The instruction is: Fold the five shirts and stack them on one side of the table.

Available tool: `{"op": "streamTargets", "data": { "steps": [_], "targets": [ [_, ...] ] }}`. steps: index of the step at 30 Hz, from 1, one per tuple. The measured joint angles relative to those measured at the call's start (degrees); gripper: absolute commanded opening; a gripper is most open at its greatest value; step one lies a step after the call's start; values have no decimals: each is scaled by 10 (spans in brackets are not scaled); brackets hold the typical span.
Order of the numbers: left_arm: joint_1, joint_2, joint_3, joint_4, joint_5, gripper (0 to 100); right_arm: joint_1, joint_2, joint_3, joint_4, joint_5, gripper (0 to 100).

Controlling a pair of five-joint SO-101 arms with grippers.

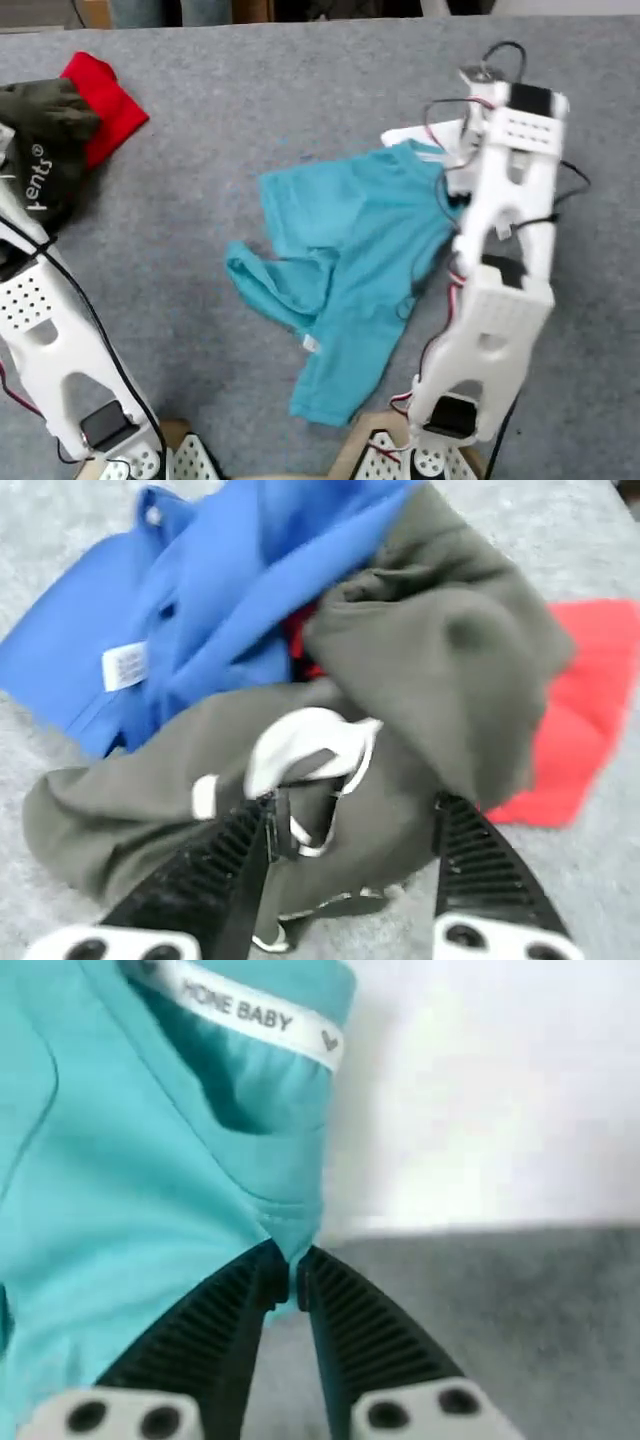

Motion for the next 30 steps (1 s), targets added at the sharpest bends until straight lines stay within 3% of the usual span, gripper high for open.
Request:
{"op": "streamTargets", "data": {
  "steps": [3, 8, 10, 15, 20, 26, 30],
  "targets": [
    [20, -22, 0, 0, -18, 248, 11, -62, 90, 0, 66, 60],
    [36, -44, 0, 0, -26, 248, 11, -222, 228, 0, 124, 340],
    [36, -45, 0, 0, -25, 248, 11, -290, 247, 0, 129, 375],
    [42, -45, 0, 0, -25, 248, -11, -377, 232, 0, 147, 266],
    [63, -45, 0, 0, -25, 248, -117, -340, 181, -57, 148, 125],
    [74, -54, 28, 0, -26, 248, -265, -184, 129, -146, 231, 117],
    [75, -55, 94, 0, -52, 213, -297, -71, 62, -157, 302, 117]
  ]
}}
